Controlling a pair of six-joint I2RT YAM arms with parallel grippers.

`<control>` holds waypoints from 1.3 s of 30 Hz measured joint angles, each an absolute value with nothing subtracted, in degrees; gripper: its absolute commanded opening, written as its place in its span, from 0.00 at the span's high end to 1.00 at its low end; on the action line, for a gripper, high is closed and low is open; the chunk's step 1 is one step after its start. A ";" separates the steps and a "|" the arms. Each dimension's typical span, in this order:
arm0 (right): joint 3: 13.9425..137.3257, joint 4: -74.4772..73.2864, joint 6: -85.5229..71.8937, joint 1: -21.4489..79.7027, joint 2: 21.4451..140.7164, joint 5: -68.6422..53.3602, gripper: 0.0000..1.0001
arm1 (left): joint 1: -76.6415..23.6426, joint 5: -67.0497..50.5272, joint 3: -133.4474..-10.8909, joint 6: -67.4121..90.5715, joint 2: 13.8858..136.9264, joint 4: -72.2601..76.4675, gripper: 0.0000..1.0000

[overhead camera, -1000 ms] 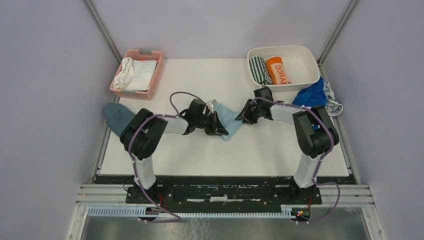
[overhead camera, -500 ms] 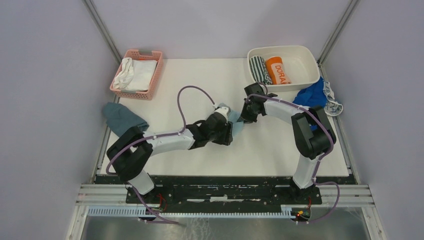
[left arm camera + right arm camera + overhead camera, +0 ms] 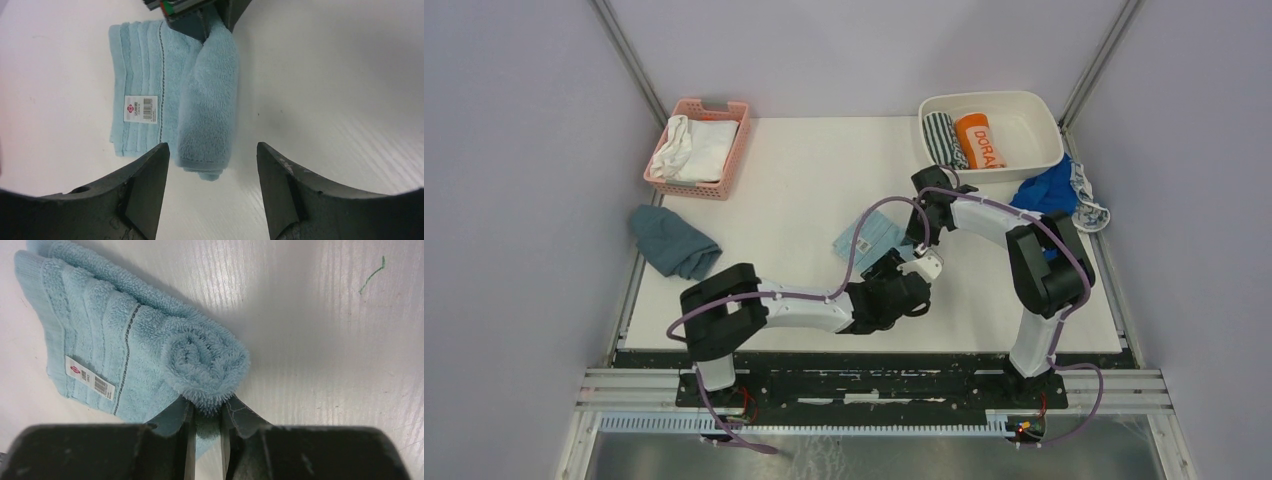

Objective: Roll the towels
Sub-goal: Roll the towel at the center of the board.

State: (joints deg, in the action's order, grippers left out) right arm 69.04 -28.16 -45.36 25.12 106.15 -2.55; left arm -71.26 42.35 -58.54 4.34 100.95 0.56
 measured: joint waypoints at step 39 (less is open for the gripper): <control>58.35 -13.15 -45.60 20.80 95.24 -15.16 0.28 | -45.80 -6.96 -56.34 15.75 100.12 1.04 0.97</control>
